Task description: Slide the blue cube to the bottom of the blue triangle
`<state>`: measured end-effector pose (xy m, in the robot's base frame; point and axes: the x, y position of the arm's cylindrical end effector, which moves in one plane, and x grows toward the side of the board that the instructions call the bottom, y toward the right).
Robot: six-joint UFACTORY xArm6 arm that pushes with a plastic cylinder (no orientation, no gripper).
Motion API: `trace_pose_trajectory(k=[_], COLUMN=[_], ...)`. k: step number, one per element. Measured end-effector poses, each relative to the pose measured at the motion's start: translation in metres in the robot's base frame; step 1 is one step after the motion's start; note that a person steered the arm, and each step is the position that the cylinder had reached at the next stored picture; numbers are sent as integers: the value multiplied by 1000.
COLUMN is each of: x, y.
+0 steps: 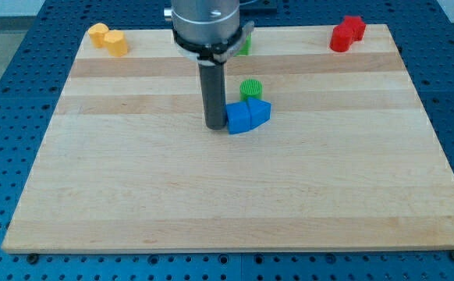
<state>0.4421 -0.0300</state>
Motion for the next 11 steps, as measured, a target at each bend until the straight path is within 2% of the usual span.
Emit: trace_pose_trajectory(k=[2,3,4,5,6,8,10,11], x=[51,53,51,28,9,-21,-19,4], y=[31,16,-41,-73,-79,-51,29,33])
